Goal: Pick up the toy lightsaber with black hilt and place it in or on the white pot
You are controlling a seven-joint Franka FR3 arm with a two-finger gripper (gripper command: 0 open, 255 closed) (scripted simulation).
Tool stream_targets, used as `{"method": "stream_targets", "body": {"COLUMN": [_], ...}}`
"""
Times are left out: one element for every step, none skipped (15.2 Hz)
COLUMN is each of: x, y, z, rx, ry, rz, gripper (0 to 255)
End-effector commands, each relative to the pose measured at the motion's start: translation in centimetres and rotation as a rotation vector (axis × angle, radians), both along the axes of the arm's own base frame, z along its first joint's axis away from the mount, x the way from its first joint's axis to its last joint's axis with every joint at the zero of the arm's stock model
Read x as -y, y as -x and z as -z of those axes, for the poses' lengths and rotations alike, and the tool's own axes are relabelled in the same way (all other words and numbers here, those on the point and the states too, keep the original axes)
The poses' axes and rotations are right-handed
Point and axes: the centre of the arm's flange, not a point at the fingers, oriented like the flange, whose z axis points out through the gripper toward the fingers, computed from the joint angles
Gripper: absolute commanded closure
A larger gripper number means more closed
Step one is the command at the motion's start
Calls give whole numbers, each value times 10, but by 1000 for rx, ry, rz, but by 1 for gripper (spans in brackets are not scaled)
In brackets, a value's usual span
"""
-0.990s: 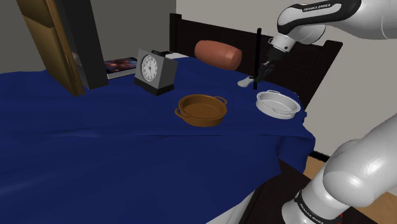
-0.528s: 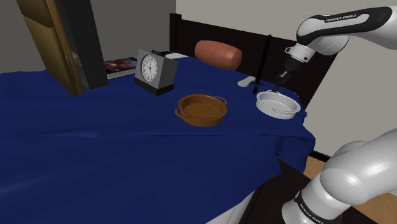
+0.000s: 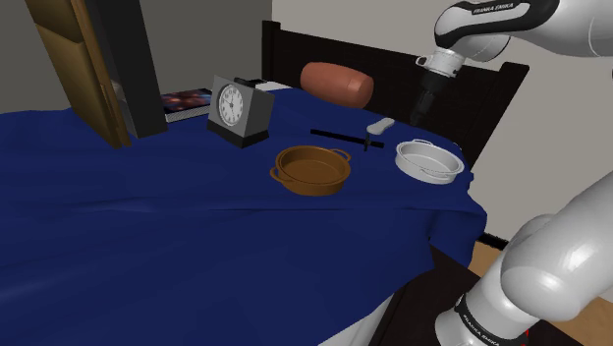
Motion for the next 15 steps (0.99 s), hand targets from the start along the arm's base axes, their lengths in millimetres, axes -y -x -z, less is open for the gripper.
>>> {"method": "stream_targets", "body": {"x": [-6, -7, -8, -9, -10, -11, -12, -14, -14, -14, -14, -14, -14, -14, -14], "y": [-15, -16, -16, -16, -17, -17, -17, -18, -18, -18, -18, -18, -18, -18, -18], "z": [-7, -2, 3, 8, 13, 19, 24, 32, 32, 32, 32, 32, 32, 32, 32], "rx": [-4, -4, -4, -4, -4, -4, -4, -4, -4, -4, -4, -4, -4, -4, -4], "ry": [10, 10, 10, 10, 10, 10, 10, 10, 10, 10, 10, 10, 10, 10, 10], "rz": [-92, -92, -92, -92, -92, -92, -92, -92, -92, -92, -92, -92, -92, -92, -92], "gripper": [0, 0, 0, 0, 0, 0, 0, 0, 0, 0, 0, 0, 0, 0, 0]}}
